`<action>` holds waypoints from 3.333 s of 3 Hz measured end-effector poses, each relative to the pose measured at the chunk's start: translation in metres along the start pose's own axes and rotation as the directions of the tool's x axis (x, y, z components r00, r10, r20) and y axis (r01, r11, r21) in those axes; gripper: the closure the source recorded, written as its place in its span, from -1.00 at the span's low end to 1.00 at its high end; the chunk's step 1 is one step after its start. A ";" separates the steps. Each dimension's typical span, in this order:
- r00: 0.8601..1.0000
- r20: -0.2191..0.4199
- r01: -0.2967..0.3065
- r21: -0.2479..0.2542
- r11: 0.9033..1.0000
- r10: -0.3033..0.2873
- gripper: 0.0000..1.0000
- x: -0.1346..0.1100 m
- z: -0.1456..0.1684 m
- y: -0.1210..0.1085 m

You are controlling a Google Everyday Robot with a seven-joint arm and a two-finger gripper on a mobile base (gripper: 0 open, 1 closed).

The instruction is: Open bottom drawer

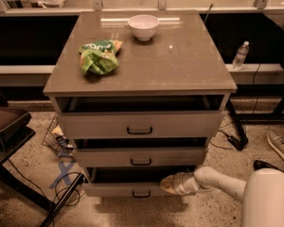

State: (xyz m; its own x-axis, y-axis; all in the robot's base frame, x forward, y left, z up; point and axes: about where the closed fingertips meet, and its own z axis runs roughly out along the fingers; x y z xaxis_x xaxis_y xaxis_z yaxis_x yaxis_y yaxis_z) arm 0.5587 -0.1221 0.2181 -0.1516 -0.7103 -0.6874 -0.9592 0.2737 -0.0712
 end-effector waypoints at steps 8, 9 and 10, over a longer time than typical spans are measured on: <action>0.978 -0.161 -0.134 0.015 0.991 0.134 0.90 0.032 0.001 0.038; 0.977 -0.162 -0.137 0.017 0.990 0.137 1.00 0.032 -0.001 0.041; 0.972 -0.169 -0.161 0.032 0.986 0.164 1.00 0.038 -0.017 0.065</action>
Offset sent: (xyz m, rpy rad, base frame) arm -0.0008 0.0017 -0.0008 0.0015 0.0018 0.0020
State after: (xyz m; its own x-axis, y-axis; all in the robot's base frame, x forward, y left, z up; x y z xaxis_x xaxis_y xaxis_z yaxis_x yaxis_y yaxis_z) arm 0.4866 -0.1422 0.1995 -0.3452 -0.7547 -0.5579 -0.9141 0.4051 0.0177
